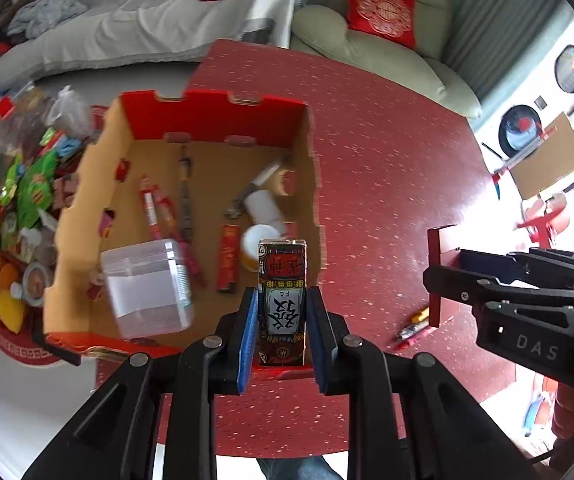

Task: Organize rigid objects
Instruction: 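Carry the snack packet and red card box with both grippers over the cardboard box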

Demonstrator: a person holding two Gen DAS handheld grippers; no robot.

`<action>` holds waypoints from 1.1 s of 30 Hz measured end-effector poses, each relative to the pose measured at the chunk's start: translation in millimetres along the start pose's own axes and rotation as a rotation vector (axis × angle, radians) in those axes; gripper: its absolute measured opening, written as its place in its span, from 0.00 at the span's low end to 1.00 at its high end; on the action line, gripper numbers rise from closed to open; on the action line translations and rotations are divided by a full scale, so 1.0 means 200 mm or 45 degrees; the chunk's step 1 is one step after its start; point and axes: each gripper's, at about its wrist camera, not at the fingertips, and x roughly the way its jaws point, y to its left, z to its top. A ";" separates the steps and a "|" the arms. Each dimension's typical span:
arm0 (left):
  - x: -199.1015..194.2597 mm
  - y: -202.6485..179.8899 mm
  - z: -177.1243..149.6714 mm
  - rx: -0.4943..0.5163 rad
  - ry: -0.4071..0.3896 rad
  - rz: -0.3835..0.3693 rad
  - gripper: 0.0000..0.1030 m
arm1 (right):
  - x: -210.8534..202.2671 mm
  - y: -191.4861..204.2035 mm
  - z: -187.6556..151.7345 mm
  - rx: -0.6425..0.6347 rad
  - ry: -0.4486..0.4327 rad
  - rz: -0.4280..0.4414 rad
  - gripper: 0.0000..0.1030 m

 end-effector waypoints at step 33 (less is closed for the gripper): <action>-0.03 0.22 -0.04 -0.165 -0.052 0.091 0.25 | 0.04 0.34 0.13 -0.211 0.006 0.043 0.35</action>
